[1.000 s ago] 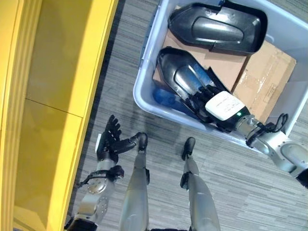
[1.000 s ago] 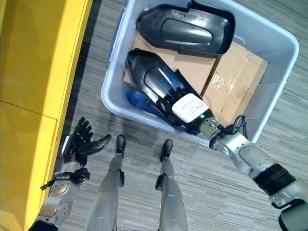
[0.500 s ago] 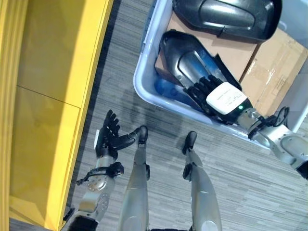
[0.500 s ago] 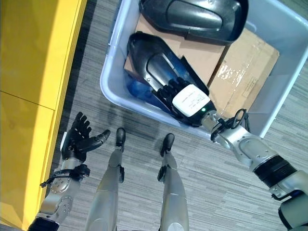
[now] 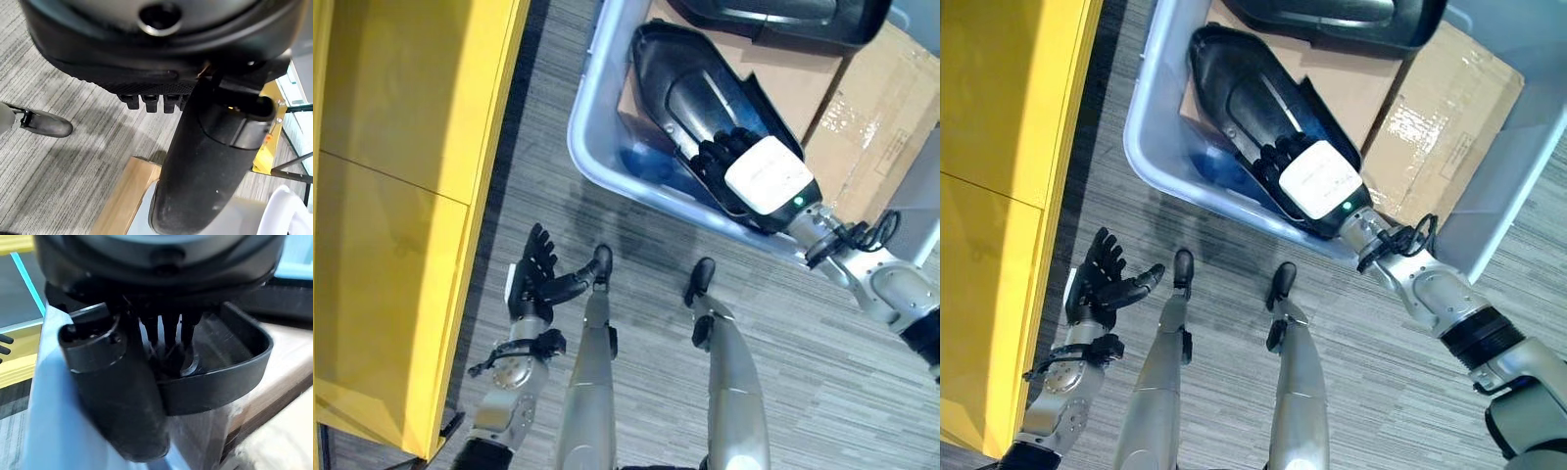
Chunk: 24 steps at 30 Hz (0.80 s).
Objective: Move parts from the plastic box to the shelf.
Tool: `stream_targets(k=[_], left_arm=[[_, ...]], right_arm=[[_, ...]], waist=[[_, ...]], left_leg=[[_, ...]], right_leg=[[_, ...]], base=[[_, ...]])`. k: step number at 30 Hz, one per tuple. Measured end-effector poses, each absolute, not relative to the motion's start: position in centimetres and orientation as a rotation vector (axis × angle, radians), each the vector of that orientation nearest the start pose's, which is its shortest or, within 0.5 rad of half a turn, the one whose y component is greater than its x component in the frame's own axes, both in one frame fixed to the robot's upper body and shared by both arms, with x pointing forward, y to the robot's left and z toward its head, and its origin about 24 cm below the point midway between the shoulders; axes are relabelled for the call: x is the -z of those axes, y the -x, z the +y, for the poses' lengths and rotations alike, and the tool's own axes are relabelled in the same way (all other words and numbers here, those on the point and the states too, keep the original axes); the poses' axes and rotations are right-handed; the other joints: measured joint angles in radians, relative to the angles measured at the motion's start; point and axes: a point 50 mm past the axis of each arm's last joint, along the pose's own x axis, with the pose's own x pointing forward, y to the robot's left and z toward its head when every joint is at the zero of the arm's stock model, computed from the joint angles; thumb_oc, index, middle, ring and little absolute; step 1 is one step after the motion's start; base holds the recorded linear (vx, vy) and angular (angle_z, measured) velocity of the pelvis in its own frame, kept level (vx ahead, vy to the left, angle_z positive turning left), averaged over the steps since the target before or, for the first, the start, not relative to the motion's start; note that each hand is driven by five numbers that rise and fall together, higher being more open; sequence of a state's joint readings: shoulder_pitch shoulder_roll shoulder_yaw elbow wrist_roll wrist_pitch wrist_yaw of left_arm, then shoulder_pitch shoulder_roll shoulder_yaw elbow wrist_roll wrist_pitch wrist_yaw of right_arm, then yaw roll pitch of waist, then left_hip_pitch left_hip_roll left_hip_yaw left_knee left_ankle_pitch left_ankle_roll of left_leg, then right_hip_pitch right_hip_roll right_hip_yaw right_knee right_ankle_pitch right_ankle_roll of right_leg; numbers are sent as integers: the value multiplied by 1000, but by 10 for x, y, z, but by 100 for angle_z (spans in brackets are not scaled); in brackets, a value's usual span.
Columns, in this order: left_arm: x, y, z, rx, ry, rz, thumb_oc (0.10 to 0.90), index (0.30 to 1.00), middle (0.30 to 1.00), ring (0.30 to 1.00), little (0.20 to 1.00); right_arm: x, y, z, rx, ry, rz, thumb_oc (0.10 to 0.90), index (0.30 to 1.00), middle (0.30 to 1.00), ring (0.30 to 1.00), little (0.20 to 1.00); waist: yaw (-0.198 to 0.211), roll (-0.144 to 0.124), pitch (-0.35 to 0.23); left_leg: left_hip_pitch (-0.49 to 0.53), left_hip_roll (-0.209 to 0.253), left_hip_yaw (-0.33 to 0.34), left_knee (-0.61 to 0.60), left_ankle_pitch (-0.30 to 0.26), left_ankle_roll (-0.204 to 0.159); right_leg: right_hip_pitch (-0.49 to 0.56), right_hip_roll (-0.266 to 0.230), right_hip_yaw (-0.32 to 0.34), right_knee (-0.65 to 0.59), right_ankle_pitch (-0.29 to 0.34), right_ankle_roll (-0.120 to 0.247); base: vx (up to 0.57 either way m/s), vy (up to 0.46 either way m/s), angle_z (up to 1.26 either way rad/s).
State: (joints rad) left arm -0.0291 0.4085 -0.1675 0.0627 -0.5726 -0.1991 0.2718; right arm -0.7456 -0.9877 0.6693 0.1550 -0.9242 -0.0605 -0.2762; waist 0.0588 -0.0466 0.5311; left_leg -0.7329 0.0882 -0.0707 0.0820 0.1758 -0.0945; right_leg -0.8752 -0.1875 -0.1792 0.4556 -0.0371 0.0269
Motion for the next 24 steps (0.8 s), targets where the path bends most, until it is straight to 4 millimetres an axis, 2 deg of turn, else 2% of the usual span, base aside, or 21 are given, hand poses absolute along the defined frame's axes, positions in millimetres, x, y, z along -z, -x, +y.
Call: stream_targets(k=[5,6,8,10,15,19,24], left_arm=[[-54,-256,206,-162,185,-69,900,1000,1000,1000,1000],[-54,-256,206,-165,189,-69,900,1000,1000,1000,1000],[-52,-257,205,-173,204,-65,900,1000,1000,1000,1000],[-54,-259,202,-163,211,-73,900,1000,1000,1000,1000],[-58,-262,202,-160,209,-87,900,1000,1000,1000,1000],[-51,-260,204,-171,203,-50,900,1000,1000,1000,1000],[-44,-259,207,-180,192,-6,900,1000,1000,1000,1000]], right_arm=[[-197,-329,-187,-68,1945,-770,400,300,300,300,300],[-197,-327,-188,-63,1929,-768,400,300,300,300,300],[-190,-325,-190,-68,1879,-739,400,300,300,300,300],[-182,-322,-193,-90,1847,-691,400,300,300,300,300],[-174,-320,-204,-103,1816,-603,400,300,300,300,300],[-161,-315,-210,-140,1798,-532,400,300,300,300,300],[-167,-306,-219,-130,1796,-512,400,300,300,300,300]], waist=[[3,12,-6],[4,14,-6],[6,14,-6],[14,14,-6],[22,18,-12],[22,21,-11],[11,24,-9]], left_leg=[[6,-2,17,0,0,1],[12,-2,20,0,3,0],[42,-4,28,-3,5,-4],[92,-7,36,-7,-1,4],[175,-11,39,-21,-13,22],[269,-10,41,-45,-13,21],[410,-8,61,-84,-21,29]], right_leg=[[3,2,16,-12,16,11],[13,2,17,-21,32,2],[45,2,22,-39,38,9],[103,1,24,-62,41,15],[204,1,26,-112,54,31],[314,7,24,-175,73,42],[492,20,24,-308,123,58]], base=[[-15,33,-6],[-11,25,-12],[-6,19,-8],[-8,9,-2],[15,6,0],[39,14,-4],[70,24,-8]])
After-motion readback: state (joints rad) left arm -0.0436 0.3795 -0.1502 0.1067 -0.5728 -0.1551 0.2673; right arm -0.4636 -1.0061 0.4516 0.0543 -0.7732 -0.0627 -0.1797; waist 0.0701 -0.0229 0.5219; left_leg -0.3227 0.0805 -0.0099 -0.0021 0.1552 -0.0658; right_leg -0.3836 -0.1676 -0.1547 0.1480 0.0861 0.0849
